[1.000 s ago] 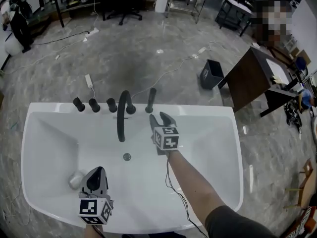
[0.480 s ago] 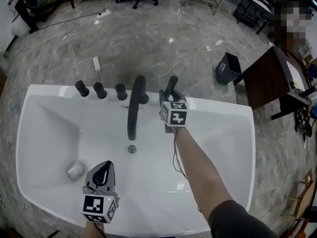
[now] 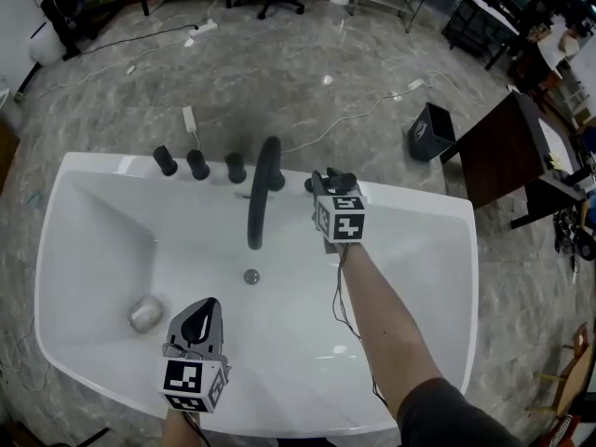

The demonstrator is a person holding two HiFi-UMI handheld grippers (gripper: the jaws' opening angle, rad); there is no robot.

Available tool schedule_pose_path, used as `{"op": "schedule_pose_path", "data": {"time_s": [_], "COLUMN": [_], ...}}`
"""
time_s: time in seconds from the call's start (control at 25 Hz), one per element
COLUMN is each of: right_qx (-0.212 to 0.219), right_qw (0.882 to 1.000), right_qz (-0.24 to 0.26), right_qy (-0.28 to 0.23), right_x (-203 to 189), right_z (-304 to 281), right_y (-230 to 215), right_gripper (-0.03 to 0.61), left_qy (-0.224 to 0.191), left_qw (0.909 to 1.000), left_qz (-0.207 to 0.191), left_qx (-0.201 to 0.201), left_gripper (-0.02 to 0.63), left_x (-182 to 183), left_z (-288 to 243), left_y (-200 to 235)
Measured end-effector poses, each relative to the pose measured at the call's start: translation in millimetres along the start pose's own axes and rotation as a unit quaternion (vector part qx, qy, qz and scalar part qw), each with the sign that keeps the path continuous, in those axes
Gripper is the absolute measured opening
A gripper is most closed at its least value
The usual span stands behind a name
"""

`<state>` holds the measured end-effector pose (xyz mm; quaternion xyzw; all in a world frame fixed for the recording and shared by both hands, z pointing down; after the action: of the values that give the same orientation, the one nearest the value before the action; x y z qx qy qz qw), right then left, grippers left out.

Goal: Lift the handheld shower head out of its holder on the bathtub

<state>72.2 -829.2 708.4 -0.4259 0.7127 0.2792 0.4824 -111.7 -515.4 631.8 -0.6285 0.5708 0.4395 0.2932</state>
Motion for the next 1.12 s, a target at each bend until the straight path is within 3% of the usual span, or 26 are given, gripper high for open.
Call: {"op": "schedule_pose_path", "data": {"time_s": [0.56,1.12], "right_qx": [-0.001,-0.027], "right_qw": [0.999,0.995], "right_qz": [-0.013,-0.033], "right_qy": [-0.052,-0.092], "right_x": [69,95], "right_z": [179,324], "right_y": [52,117], "right_gripper": [0.127,0.127], "left_qy": [-0.029,-0.052], "left_qw": [0.9986,0.9959], "left_qz": [-0.009,-0.035], "left_qx": [-0.043,-0.065], "left_gripper": [0.015,0.015], "left_x": [39,42], "left_z": [115,232], "left_y": [-54,-51]}}
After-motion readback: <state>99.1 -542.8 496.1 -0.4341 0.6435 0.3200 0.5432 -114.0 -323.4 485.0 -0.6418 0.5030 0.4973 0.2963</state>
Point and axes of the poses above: the fingertips, and each gripper's own axes: z backward along the fingers, y to its left, x out of its top, the point moved 2 cm from there along z, backward along the fingers, and after that the axes turned 5 degrees about -y, right-handed, at the moved point
